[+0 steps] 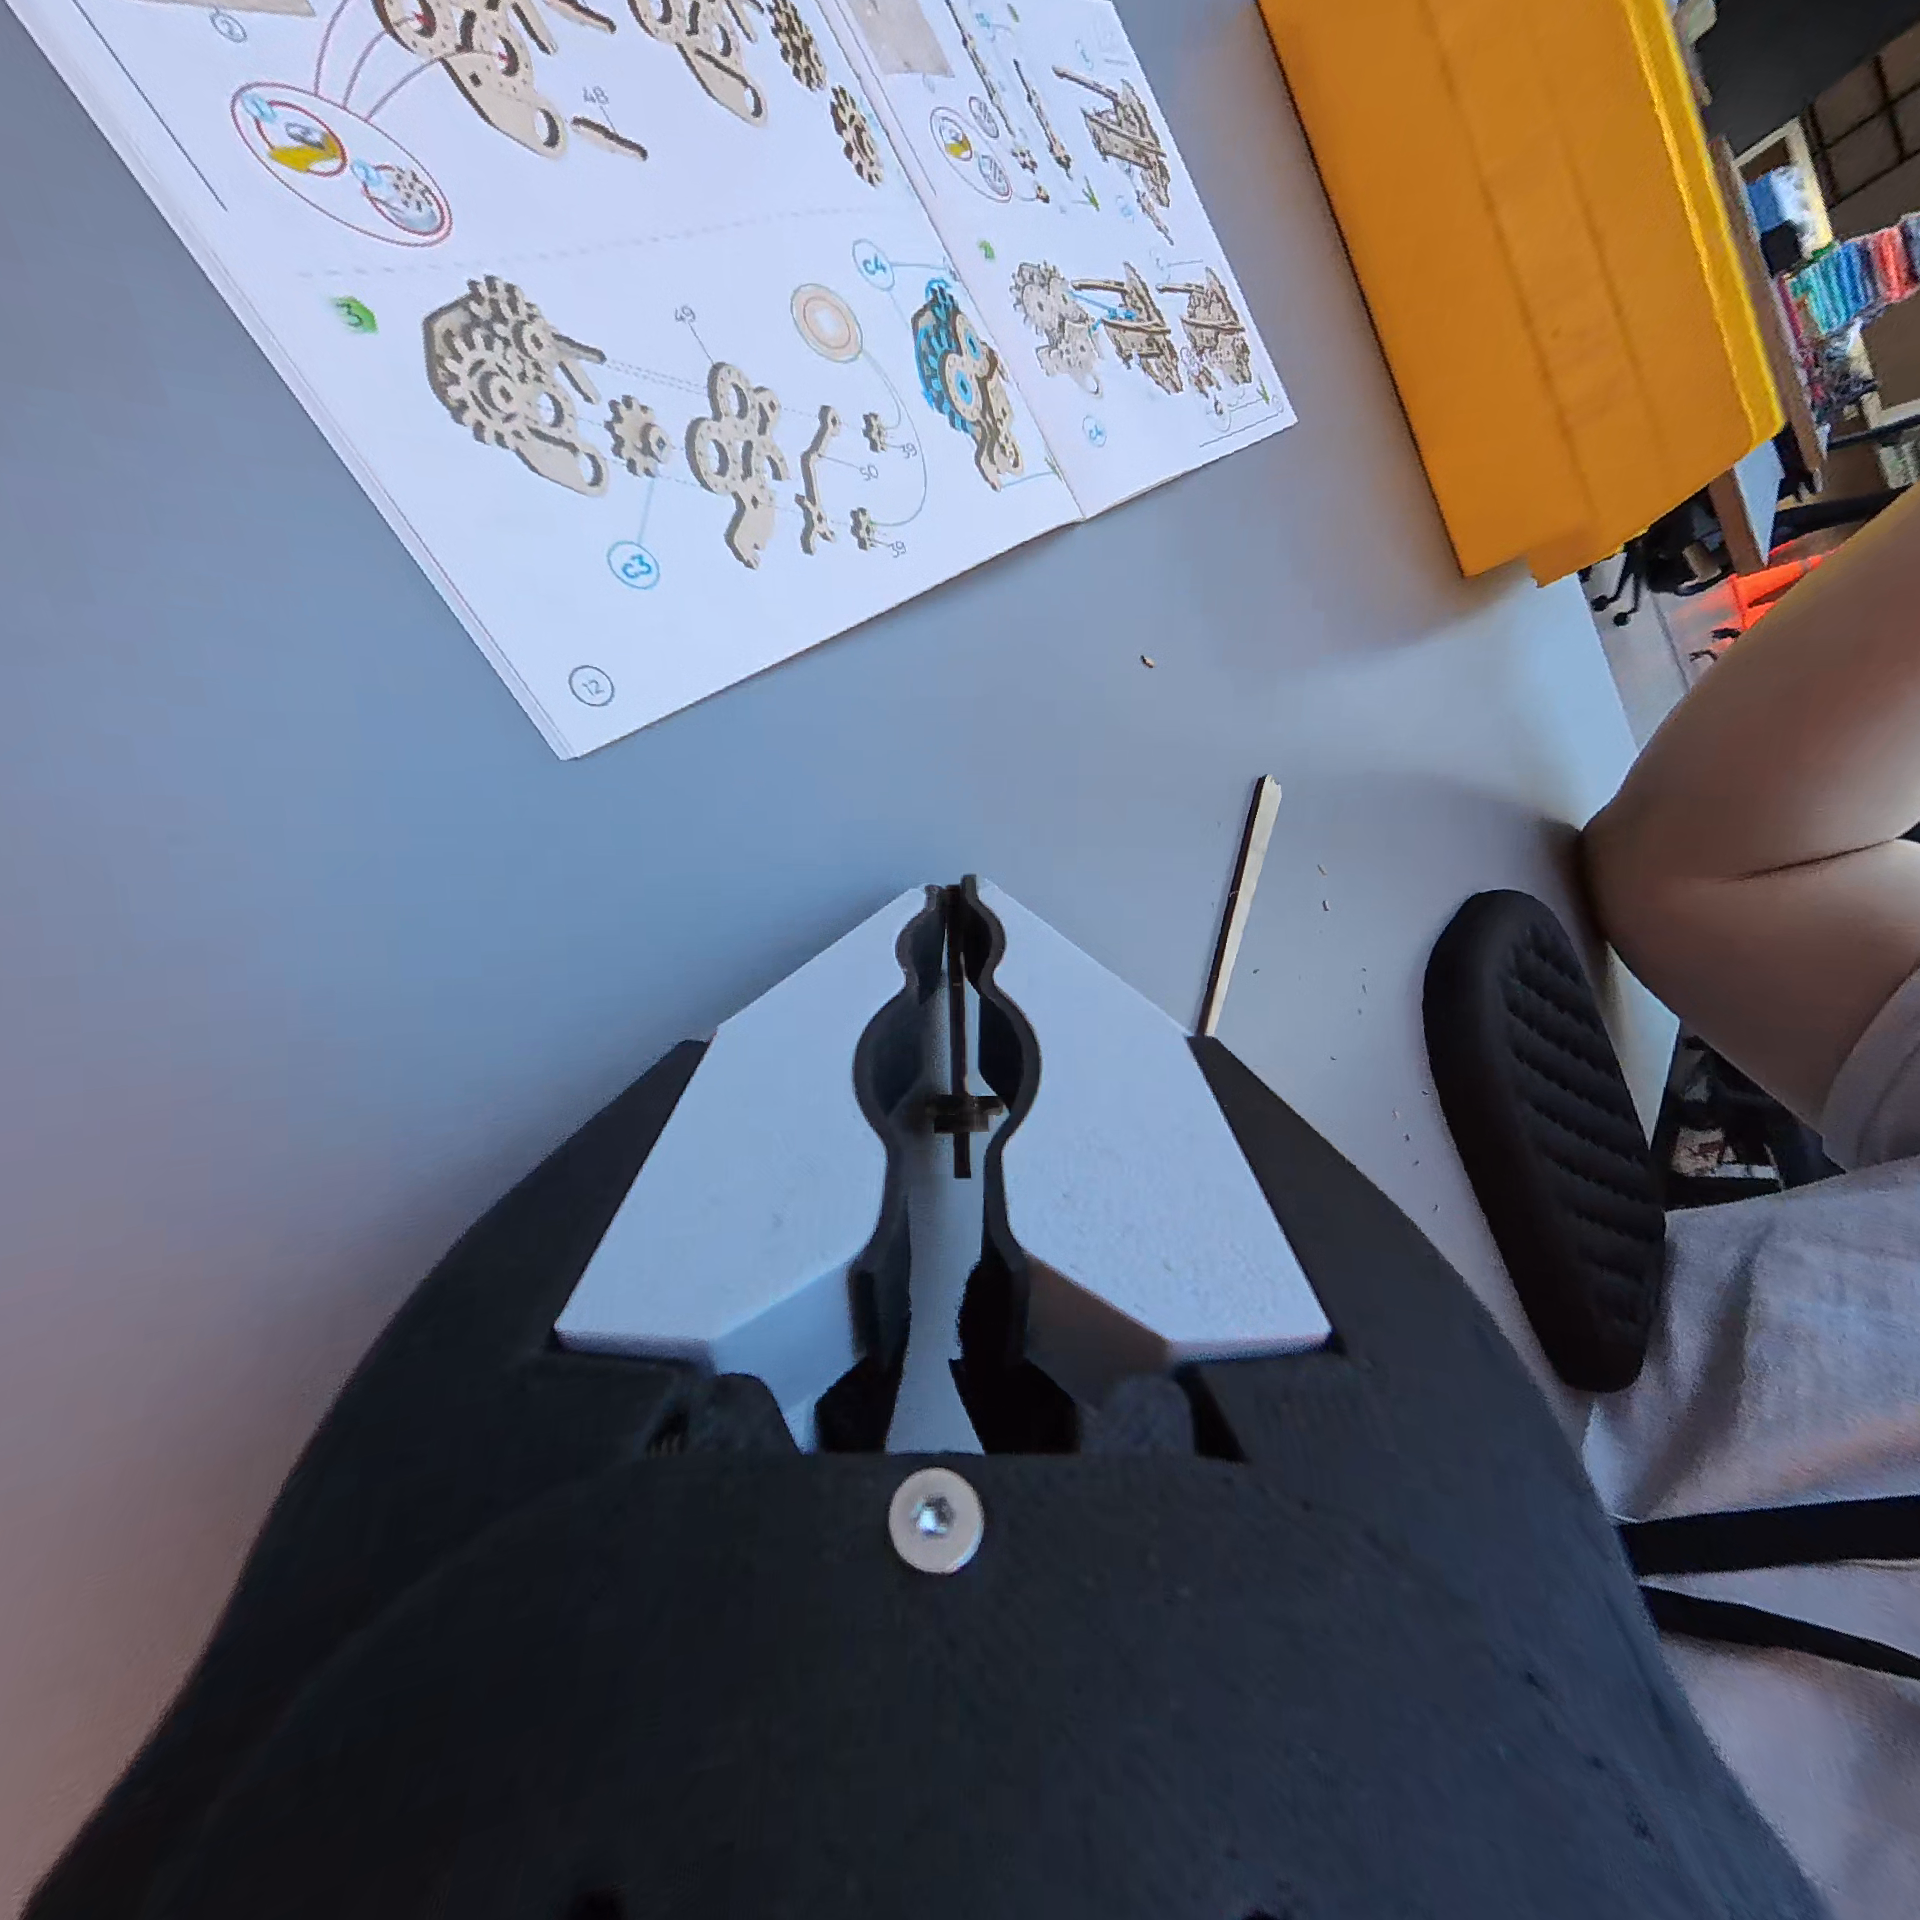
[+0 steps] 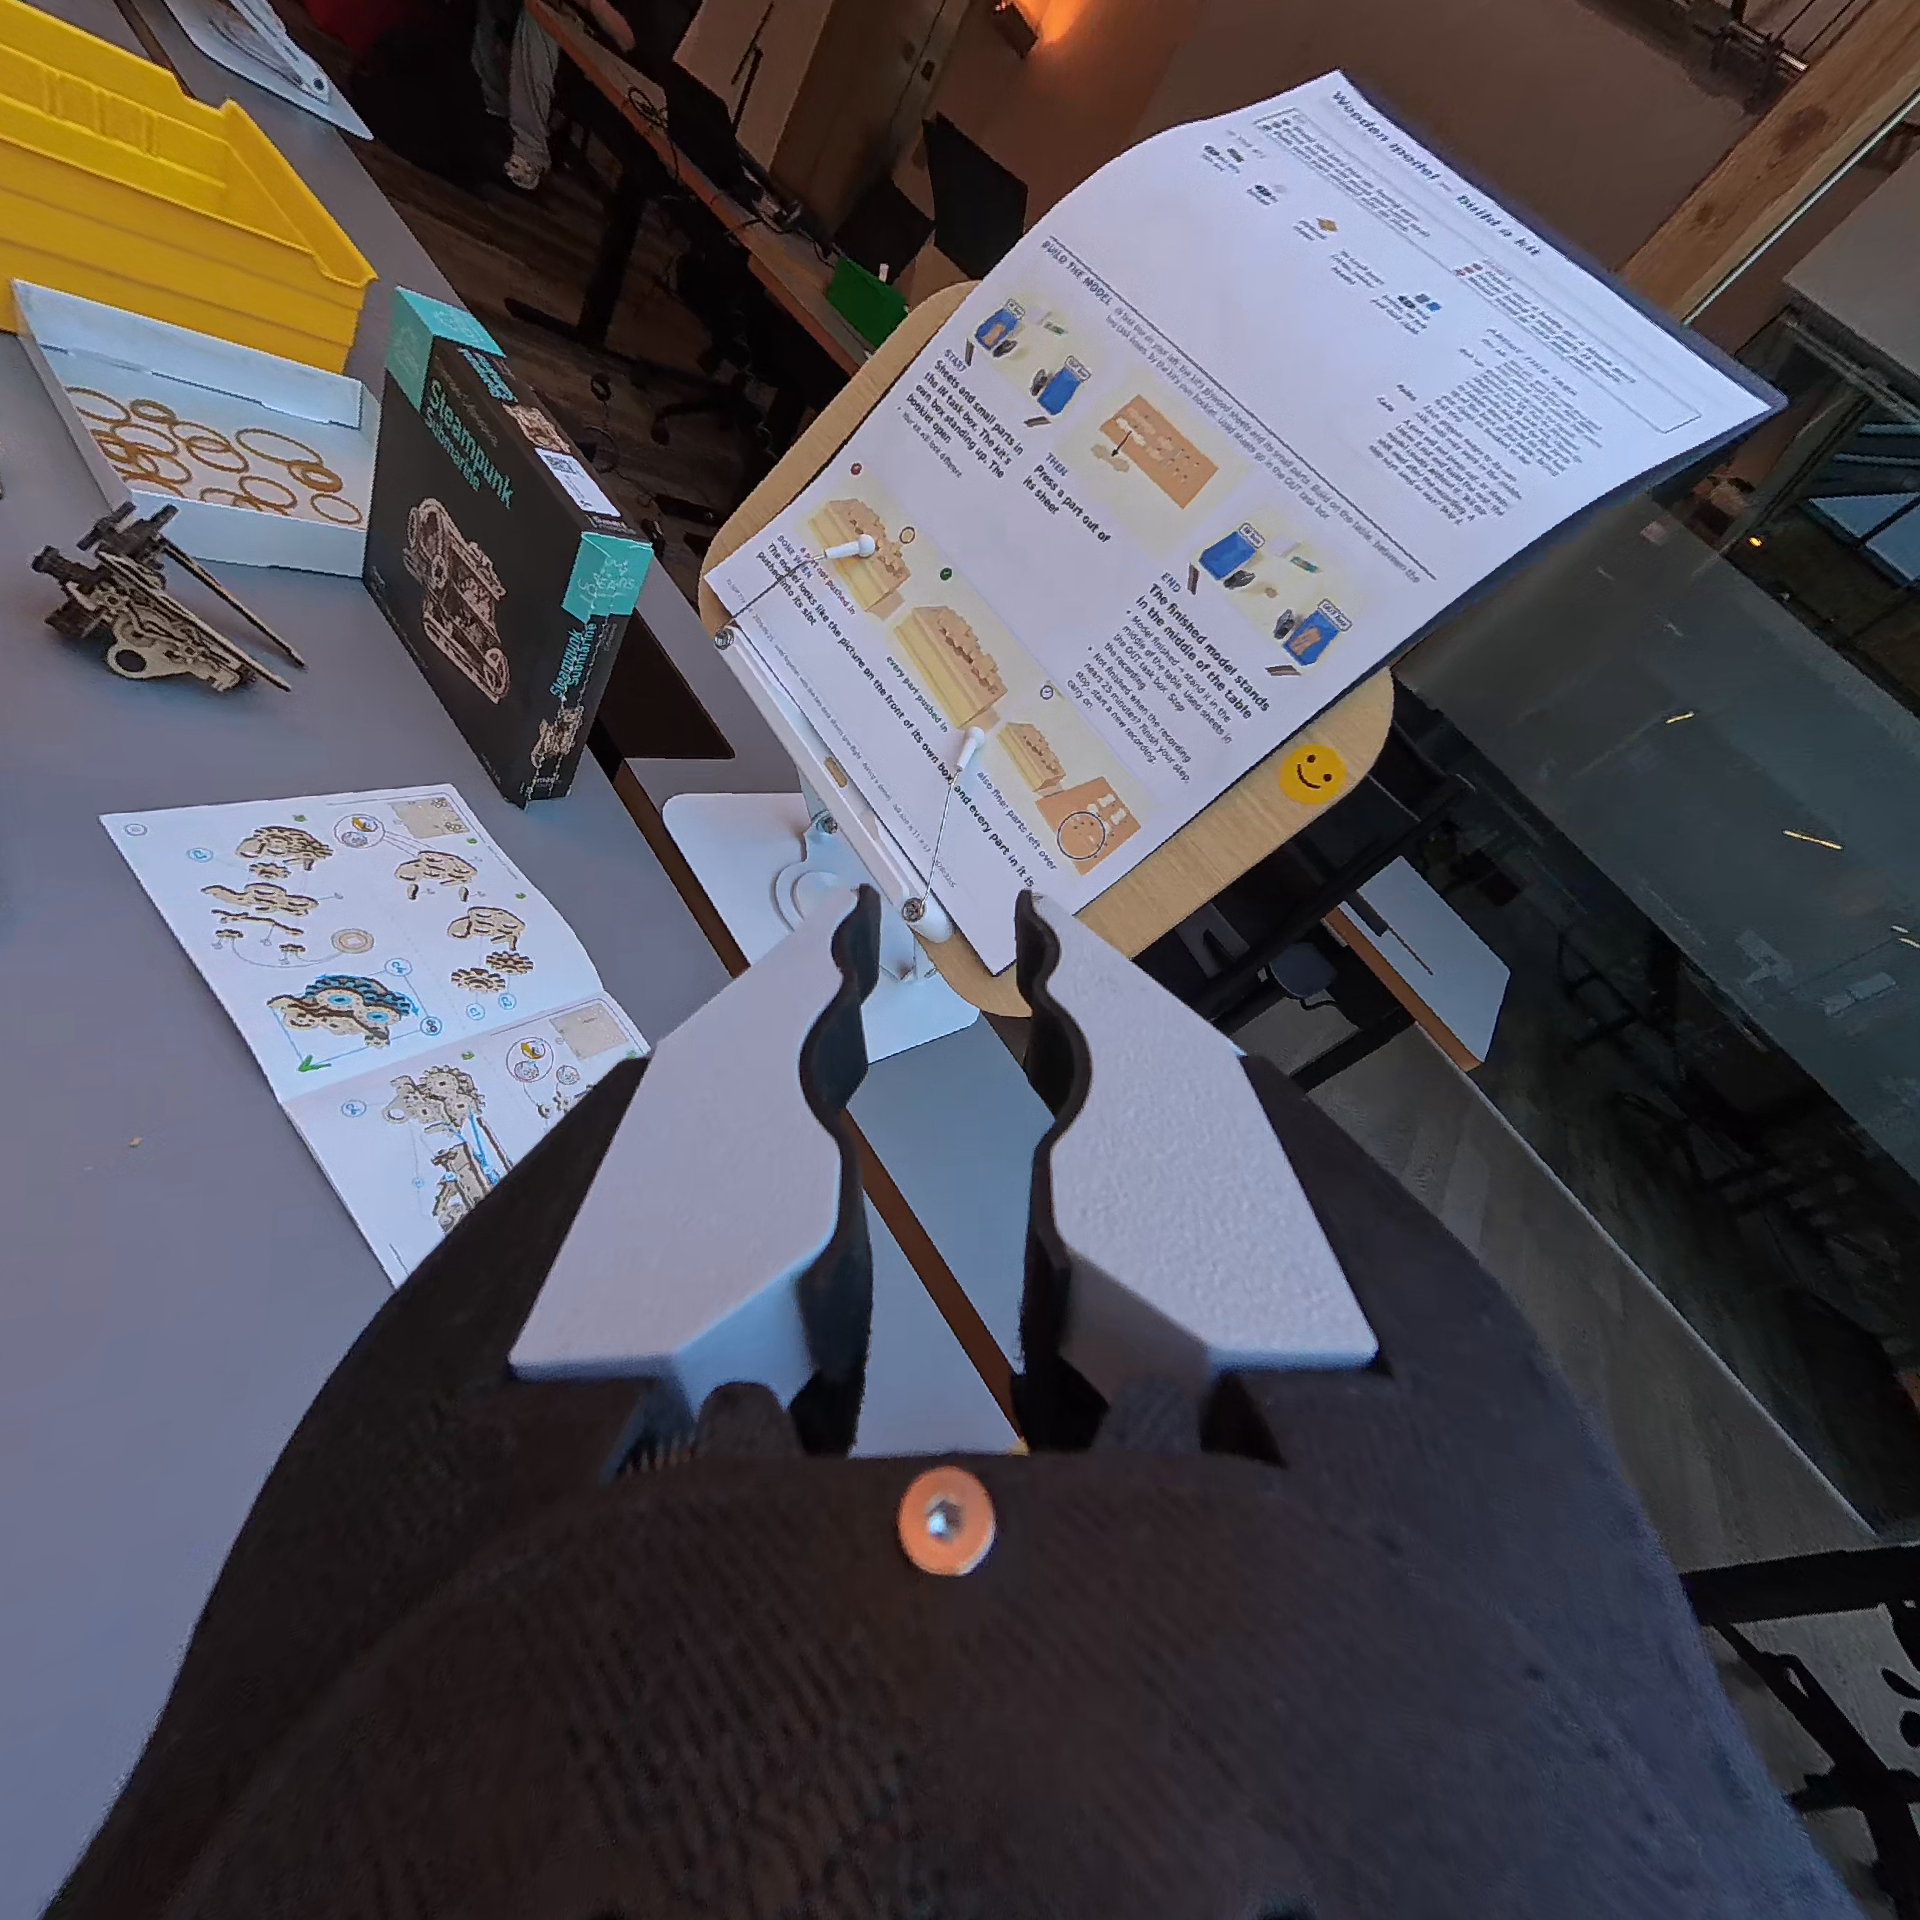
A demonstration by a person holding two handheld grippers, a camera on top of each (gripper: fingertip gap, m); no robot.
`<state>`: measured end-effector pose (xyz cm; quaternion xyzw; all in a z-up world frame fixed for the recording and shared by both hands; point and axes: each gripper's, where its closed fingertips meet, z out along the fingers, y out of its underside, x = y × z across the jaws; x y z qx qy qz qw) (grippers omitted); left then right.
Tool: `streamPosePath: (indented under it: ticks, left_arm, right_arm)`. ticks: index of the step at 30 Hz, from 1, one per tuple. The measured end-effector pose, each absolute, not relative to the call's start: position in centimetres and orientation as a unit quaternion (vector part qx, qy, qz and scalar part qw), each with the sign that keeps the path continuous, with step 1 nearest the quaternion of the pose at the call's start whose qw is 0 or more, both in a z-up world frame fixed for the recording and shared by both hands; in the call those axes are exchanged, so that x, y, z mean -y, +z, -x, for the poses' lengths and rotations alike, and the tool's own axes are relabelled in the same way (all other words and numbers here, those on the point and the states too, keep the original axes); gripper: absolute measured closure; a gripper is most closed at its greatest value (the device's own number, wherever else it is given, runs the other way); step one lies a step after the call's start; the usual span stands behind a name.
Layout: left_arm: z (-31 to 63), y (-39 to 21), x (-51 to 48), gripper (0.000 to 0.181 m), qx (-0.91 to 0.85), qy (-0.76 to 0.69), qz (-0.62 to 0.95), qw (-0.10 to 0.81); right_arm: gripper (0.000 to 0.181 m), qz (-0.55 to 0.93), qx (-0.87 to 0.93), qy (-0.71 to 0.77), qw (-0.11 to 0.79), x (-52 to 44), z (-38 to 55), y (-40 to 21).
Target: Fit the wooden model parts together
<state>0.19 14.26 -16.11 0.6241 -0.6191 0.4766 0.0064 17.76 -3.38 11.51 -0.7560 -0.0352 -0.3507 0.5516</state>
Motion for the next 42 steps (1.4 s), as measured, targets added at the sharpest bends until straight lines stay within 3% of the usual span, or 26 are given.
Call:
streamPosePath:
  ticks: [8, 14, 22, 29, 31, 35, 38, 42]
  left_arm:
    - [0.3, -15.8, -13.7, 0.179, 0.619, 0.496, -0.608, 0.033]
    - [0.6, -15.5, -13.7, 0.165, 0.645, 0.492, -0.584, 0.011]
    - [-1.2, -11.1, -15.8, 0.154, 0.656, 0.529, -0.508, -0.178]
    - [-1.5, -6.5, -18.3, 0.122, 0.61, 0.547, -0.45, -0.355]
    - [-1.5, -6.5, -18.2, 0.115, 0.615, 0.541, -0.443, -0.364]
    - [-1.6, -6.9, -17.4, 0.114, 0.631, 0.537, -0.427, -0.363]
    - [-1.6, -7.6, -16.8, 0.113, 0.65, 0.526, -0.424, -0.348]
    - [-0.5, -7.8, -15.7, 0.128, 0.681, 0.539, -0.419, -0.267]
  right_arm:
    - [0.157, 0.768, 0.042, -0.345, 0.538, 2.6, -17.7, 10.6]
    - [0.157, 0.769, 0.041, -0.332, 0.545, 2.7, -17.5, 10.6]
    - [0.152, 0.747, 0.043, -0.338, 0.571, 3.0, -17.0, 12.0]
    - [0.138, 0.683, 0.054, -0.37, 0.627, 3.4, -16.7, 14.4]
    - [0.137, 0.667, 0.066, -0.375, 0.64, 3.4, -16.4, 14.8]
    - [0.115, 0.685, 0.048, -0.366, 0.628, 2.9, -17.3, 13.8]
    - [0.118, 0.686, 0.051, -0.382, 0.617, 2.6, -17.7, 13.4]
    - [0.122, 0.687, 0.058, -0.392, 0.609, 2.6, -17.5, 13.4]
